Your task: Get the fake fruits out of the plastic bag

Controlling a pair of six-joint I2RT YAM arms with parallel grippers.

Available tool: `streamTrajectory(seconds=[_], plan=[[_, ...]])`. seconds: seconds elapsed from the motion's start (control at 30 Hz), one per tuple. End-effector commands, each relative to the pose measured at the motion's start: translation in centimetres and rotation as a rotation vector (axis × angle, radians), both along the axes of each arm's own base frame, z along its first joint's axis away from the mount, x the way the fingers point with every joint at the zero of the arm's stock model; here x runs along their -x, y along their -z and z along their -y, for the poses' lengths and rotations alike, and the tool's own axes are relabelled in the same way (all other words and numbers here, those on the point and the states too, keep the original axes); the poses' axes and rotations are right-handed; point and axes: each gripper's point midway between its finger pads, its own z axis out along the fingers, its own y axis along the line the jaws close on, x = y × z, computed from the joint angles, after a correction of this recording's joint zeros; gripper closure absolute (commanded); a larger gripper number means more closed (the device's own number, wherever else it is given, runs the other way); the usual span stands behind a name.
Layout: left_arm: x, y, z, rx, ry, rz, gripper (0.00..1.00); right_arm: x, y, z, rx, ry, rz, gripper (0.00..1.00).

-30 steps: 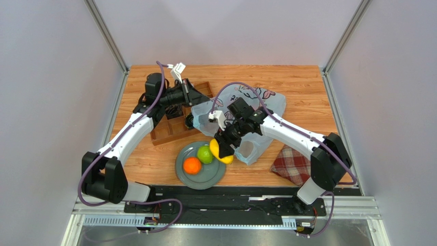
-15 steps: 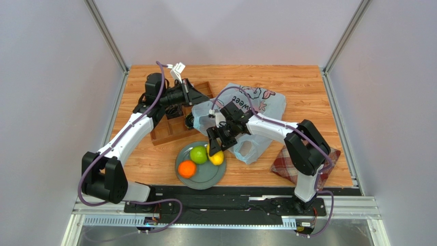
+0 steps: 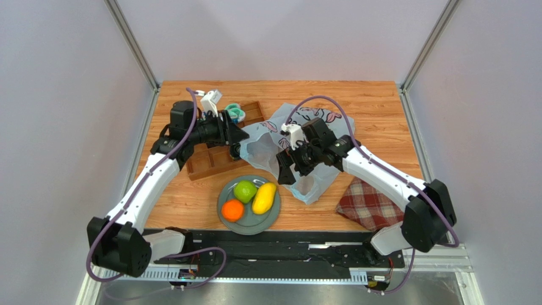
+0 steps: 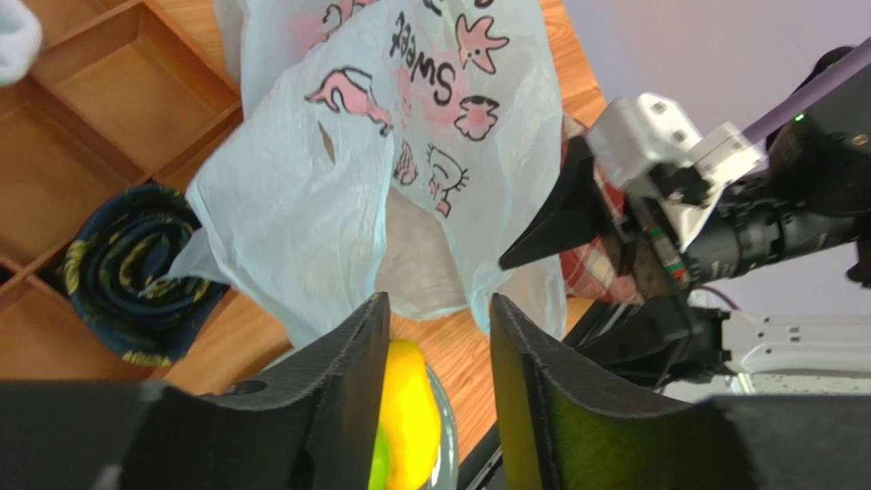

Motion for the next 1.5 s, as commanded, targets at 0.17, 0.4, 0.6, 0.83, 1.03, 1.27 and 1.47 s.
streamTrajectory(seconds=[0.17, 0.4, 0.6, 0.83, 1.03, 1.27, 1.47], plan=[[0.7, 4.3, 0.4, -0.105, 0.035, -0.083, 0.46, -3.1, 1.2, -0.7, -0.006, 0.062, 0.139, 0.05], [-1.1, 7.6, 1.3, -0.113, 0.024, -0.213, 0.56, -7.4, 2.1, -3.0, 0.017, 0.09, 0.178, 0.08], [-1.2, 7.0, 1.9, -0.072, 0.042, -0.224, 1.0, -9.6, 3.9, -3.2, 0.075, 0.139, 0.192, 0.09], [-0.3, 3.0, 3.2, 0.05, 0.113, -0.154, 1.0, -15.0, 5.0, 1.8, 0.362, 0.255, 0.464, 0.06], [0.8, -1.4, 4.8, 0.194, 0.236, -0.054, 1.0, -17.8, -1.2, 6.7, 0.543, 0.263, 0.799, 0.03], [1.1, -2.6, 5.8, 0.277, 0.334, -0.022, 1.0, -17.4, -4.3, 15.9, 0.831, 0.222, 0.971, 0.01], [1.1, -2.6, 5.2, 0.219, 0.291, -0.01, 1.0, -12.5, -6.9, 14.2, 0.479, 0.147, 0.694, 0.11]])
